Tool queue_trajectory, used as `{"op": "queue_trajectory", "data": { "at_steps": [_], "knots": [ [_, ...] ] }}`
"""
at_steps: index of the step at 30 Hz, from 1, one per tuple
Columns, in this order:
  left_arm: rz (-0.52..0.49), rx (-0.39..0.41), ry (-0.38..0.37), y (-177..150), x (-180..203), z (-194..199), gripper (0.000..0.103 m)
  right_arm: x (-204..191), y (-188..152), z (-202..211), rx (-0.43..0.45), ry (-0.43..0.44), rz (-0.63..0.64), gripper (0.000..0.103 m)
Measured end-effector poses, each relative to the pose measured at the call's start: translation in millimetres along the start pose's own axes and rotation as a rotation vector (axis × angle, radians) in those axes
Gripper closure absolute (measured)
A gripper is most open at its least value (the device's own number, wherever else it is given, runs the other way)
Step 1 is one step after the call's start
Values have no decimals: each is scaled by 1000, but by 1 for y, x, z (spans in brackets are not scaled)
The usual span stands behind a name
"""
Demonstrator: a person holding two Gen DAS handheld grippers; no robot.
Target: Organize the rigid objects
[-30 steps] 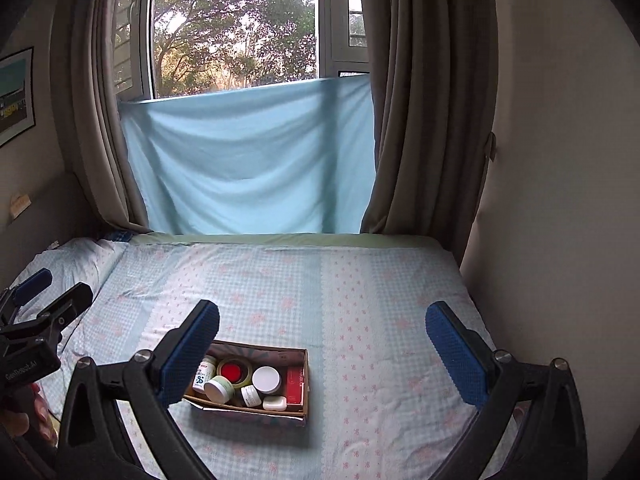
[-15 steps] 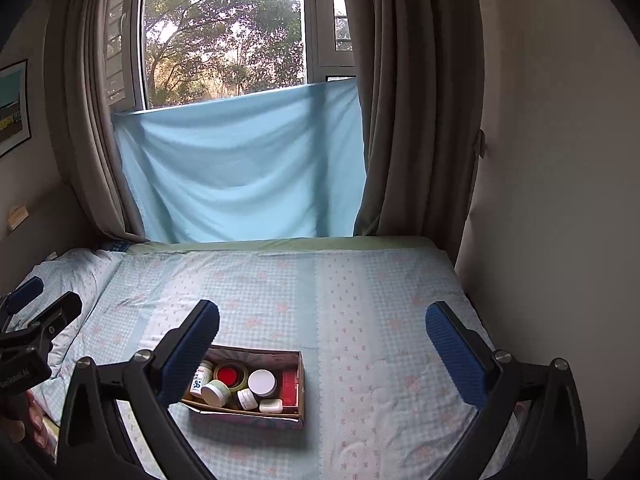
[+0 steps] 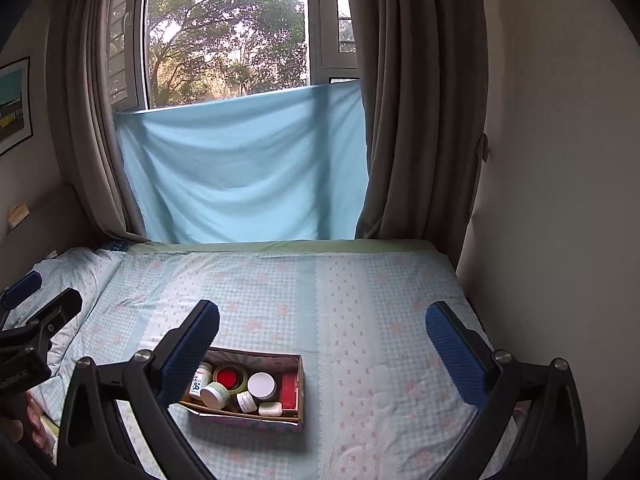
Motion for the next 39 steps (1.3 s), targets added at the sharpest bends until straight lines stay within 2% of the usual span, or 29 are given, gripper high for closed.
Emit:
{"op": "queue_trajectory", "data": {
  "at_steps": [21, 39],
  "knots": [
    [-1, -8, 9, -2, -1, -2, 0, -5, 2, -3, 6, -4, 0, 0],
    [41, 28, 25, -4, -7, 4, 0, -8, 0, -2, 13, -9, 8, 0]
  ]
}}
Point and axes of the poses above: each gripper's, at about its wrist camera, not at the fingertips, and z roughly against the way its jaws point, x to its right, y to its top, the point moved 2 cm from there along -z, roughly the way its jaws point, and after that the axes turned 4 degrees about z, right-handed, at the moved point
